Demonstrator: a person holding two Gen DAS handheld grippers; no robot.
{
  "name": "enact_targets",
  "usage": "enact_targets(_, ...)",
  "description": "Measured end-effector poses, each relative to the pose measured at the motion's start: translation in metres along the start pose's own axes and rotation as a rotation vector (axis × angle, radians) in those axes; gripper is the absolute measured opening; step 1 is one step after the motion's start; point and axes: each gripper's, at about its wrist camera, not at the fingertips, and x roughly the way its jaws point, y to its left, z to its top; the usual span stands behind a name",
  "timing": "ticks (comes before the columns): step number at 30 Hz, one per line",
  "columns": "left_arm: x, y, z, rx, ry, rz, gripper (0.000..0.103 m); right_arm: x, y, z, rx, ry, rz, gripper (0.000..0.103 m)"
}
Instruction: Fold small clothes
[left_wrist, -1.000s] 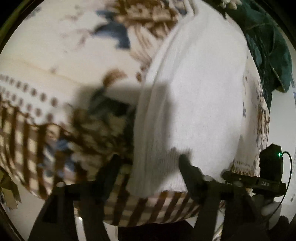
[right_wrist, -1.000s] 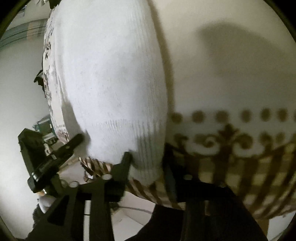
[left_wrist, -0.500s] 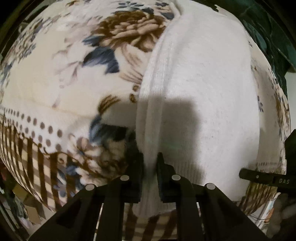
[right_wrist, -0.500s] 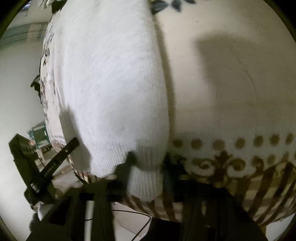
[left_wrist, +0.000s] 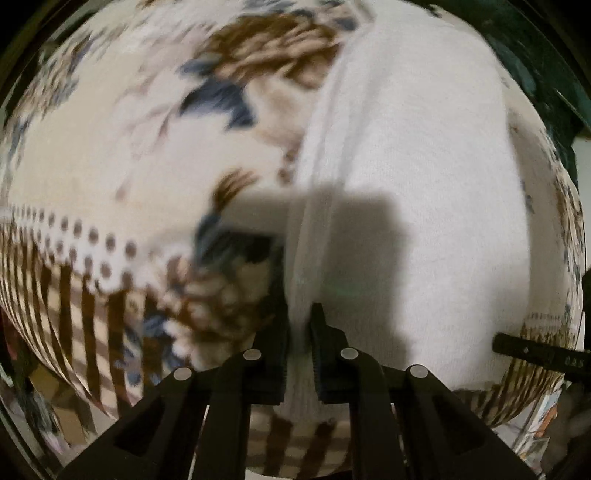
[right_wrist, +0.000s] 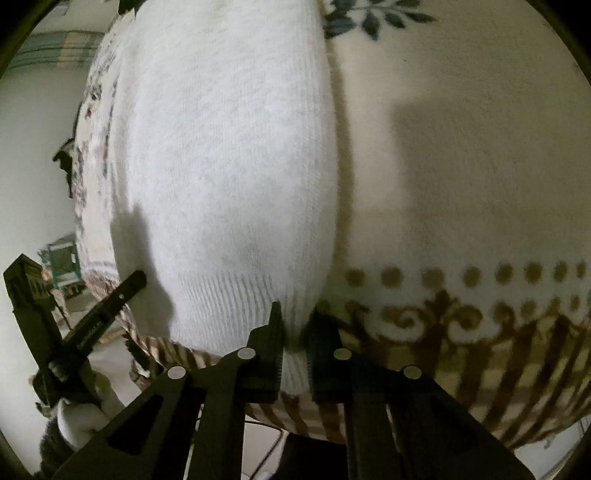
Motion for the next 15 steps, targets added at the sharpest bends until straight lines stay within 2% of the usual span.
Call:
enact_targets(4, -0.020, 0.000, 0.015, -0.027, -0.023, -0.070, 0.012, 0.005, 0.002, 0.005, 0.003, 0.035, 0.002, 0.011)
enact_targets(5, -0.027, -0.002, 0.022, -0.036, -0.033, -0.115, 0.019, 0.004, 0.001, 0.008, 0.008, 0.039, 0.011, 0.014)
enact_targets(6, -0.032, -0.003, 0.030, -0.045, -0.049, -0.145, 0.031, 0.001, 0.001, 0.012, 0.023, 0.042, 0.016, 0.020)
enact_targets(7, -0.033, -0.006, 0.039, -0.047, -0.063, -0.146, 0.037, -0.001, -0.001, 0.015, 0.038, 0.046, 0.024, 0.024)
enact_targets(8, -0.032, -0.009, 0.049, -0.043, -0.073, -0.160, 0.045, -0.003, -0.002, 0.018, 0.047, 0.045, 0.036, 0.034)
enact_targets(9, -0.029, -0.012, 0.060, -0.038, -0.083, -0.156, 0.045, -0.006, -0.004, 0.021, 0.059, 0.032, 0.048, 0.047)
enact_targets(11, -0.016, -0.018, 0.078, -0.023, -0.089, -0.139, 0.045, -0.011, -0.008, 0.028, 0.075, -0.008, 0.058, 0.051)
enact_targets(13, 0.001, -0.023, 0.097, -0.007, -0.086, -0.118, 0.043, -0.014, -0.010, 0.038, 0.090, -0.043, 0.064, 0.051)
enact_targets(14, 0.004, -0.025, 0.101, -0.004, -0.107, -0.111, 0.016, -0.015, -0.011, 0.044, 0.099, -0.053, 0.072, 0.051)
enact_targets(15, 0.005, -0.025, 0.102, 0.001, -0.114, -0.100, 0.004, -0.014, -0.011, 0.051, 0.110, -0.064, 0.090, 0.051)
